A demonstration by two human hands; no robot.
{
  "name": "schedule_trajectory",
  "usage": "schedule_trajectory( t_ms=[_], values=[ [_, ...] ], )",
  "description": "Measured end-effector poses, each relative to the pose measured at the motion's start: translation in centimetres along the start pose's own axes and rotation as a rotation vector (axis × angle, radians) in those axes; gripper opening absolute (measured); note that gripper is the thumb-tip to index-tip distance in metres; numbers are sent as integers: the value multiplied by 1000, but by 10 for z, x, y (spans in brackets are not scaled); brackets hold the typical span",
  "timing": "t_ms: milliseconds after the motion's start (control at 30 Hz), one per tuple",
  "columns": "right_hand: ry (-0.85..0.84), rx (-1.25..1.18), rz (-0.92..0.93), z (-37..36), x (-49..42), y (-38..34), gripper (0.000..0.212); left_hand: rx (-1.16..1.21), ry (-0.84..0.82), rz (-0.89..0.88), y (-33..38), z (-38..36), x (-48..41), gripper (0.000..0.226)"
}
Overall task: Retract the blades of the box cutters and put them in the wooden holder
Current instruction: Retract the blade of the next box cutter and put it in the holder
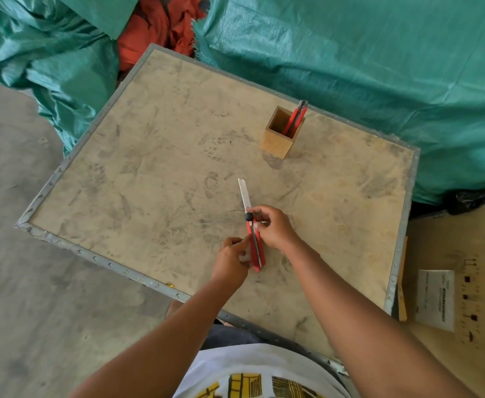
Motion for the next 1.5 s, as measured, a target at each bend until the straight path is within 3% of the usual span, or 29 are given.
schedule_trajectory(
  t_ms=[233,300,600,800,1167,1400,1500],
  values=[
    [71,-314,-82,29,10,-11,42,313,-137,82,14,27,-1,74],
    [72,-386,-71,40,16,-20,41,400,-170,89,23,40,2,68],
    [79,-456,90,80,45,-60,24,630,-270,61,55,67,13,56],
    [11,-302,166,87,66,-71,19,782,-290,79,65,75,16,47],
    [-63,-1,357,97,89,-90,22,813,-256,51,82,88,20,47],
    [-20,-13,425,102,99,-101,28,784,-237,-22,95,97,18,50],
    [61,-61,439,102,101,-99,21,787,-237,-33,100,101,18,50]
  ],
)
Point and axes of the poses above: each hand's wrist, its own x-axis away from the middle knuckle, its own z-axis out of the back of the hand, y = z × x, the point moved 5 cm from there along -x, towards the middle knuckle, and after that the axes turned 9 degrees about y, right-handed, at the moved point
